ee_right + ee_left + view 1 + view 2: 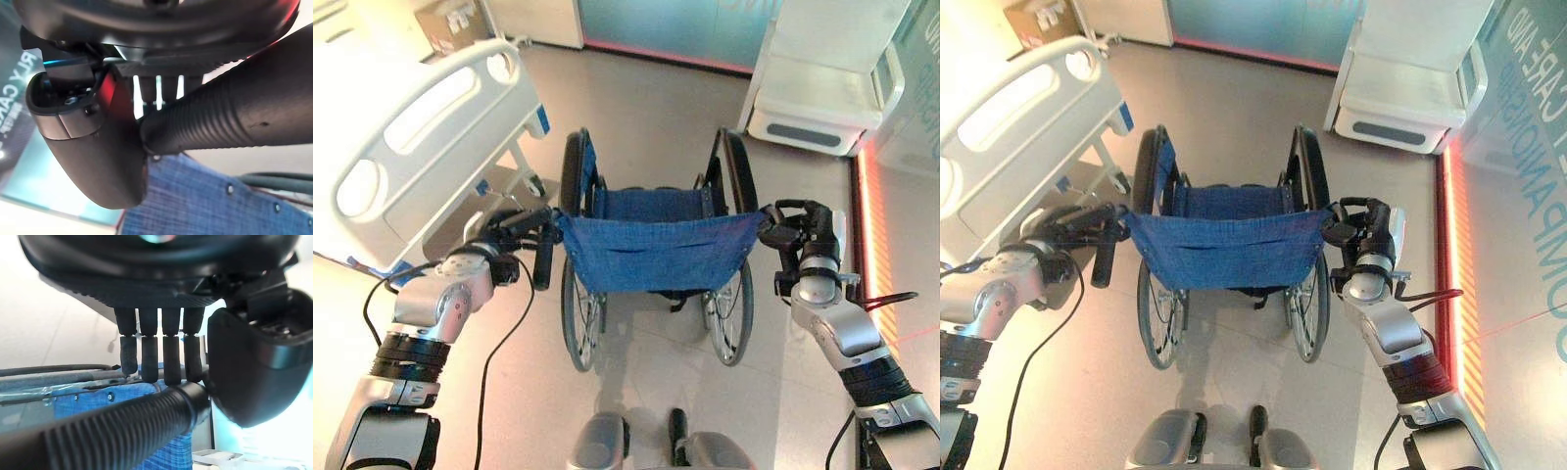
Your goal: Push the wheelchair next to the bed
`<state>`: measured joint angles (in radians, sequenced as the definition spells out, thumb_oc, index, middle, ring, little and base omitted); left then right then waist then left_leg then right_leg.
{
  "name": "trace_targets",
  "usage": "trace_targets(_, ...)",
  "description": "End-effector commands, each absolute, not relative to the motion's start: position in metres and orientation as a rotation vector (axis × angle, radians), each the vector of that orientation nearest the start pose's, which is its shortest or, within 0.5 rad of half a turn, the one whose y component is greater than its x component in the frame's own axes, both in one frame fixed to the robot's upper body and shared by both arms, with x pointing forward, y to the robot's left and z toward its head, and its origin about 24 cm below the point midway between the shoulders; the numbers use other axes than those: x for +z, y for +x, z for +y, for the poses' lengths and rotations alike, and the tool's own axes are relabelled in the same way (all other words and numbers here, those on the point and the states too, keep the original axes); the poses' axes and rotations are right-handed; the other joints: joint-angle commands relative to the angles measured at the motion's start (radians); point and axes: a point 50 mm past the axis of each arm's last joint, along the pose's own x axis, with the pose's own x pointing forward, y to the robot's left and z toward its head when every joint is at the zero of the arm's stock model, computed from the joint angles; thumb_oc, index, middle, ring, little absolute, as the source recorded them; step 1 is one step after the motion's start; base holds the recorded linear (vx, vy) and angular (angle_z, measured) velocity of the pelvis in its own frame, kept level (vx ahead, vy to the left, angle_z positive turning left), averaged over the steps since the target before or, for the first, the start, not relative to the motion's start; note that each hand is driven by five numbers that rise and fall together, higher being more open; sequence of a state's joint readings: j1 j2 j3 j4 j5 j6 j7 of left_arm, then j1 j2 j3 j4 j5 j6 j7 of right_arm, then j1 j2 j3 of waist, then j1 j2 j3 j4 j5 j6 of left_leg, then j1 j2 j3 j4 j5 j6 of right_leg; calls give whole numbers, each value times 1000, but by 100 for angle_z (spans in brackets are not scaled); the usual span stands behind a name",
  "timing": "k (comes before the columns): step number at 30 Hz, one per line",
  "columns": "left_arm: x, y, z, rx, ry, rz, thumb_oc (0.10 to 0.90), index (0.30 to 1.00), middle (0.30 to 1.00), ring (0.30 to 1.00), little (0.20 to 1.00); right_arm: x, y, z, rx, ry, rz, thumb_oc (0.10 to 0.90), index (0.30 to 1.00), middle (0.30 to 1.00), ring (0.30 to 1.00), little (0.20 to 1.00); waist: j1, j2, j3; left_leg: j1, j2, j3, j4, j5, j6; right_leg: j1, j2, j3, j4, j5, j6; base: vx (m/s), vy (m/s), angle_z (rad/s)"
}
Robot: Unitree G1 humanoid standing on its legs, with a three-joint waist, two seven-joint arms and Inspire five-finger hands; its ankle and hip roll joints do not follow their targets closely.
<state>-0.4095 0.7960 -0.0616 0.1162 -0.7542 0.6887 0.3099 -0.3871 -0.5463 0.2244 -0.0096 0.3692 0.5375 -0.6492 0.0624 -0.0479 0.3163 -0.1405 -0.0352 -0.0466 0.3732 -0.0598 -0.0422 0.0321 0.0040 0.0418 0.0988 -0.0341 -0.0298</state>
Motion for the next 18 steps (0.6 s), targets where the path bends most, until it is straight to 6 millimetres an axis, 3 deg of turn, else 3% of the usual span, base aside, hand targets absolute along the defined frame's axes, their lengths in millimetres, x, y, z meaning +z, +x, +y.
trace_targets(1,114,294,300,342,78,399,400,300,300,300,300,103,305,-213,-342,-269,186,400,300,300,300,300,0,46,-34,-89,1,-8,-171,226,28,77,83,-25,55,-37,30,412,117,-33)
trace_targets(3,105,286,305,368,65,415,400,300,300,300,300,96,303,-212,-313,-271,203,400,300,300,300,300,25,60,-40,-106,19,-46,-308,306,6,124,109,9,55,-69,24,468,131,-37)
trace_targets(6,98,274,310,393,53,439,400,300,300,300,300,92,297,-220,-281,-274,227,400,300,300,300,300,44,60,-48,-106,42,-66,-410,340,-10,181,108,31,52,-107,20,486,152,-64)
trace_targets(9,93,271,310,404,42,452,400,300,300,300,300,93,293,-227,-275,-275,239,400,300,300,300,300,44,65,-58,-98,47,-60,-415,323,-9,204,93,35,76,-149,19,517,251,-67)
trace_targets(10,90,271,309,409,37,461,400,300,300,300,300,93,293,-227,-275,-274,249,400,300,300,300,300,45,67,-70,-87,36,-68,-410,285,0,204,85,34,95,-165,25,520,321,-59)
trace_targets(12,84,270,307,413,37,478,400,300,300,300,300,90,292,-227,-271,-275,262,400,300,300,300,300,47,74,-83,-89,14,-87,-345,267,12,205,73,39,128,-183,40,510,328,-30)
trace_targets(15,74,266,305,389,69,513,400,300,300,300,300,82,286,-224,-278,-271,284,400,300,300,300,300,52,63,-106,-84,-34,-75,-269,231,42,188,22,0,230,-134,77,513,284,-5)
trace_targets(18,79,268,309,351,119,512,400,300,300,300,300,81,286,-216,-303,-240,289,400,300,300,300,300,57,59,-131,-51,-74,-66,-256,196,92,98,-19,-44,446,-11,128,427,225,-7)
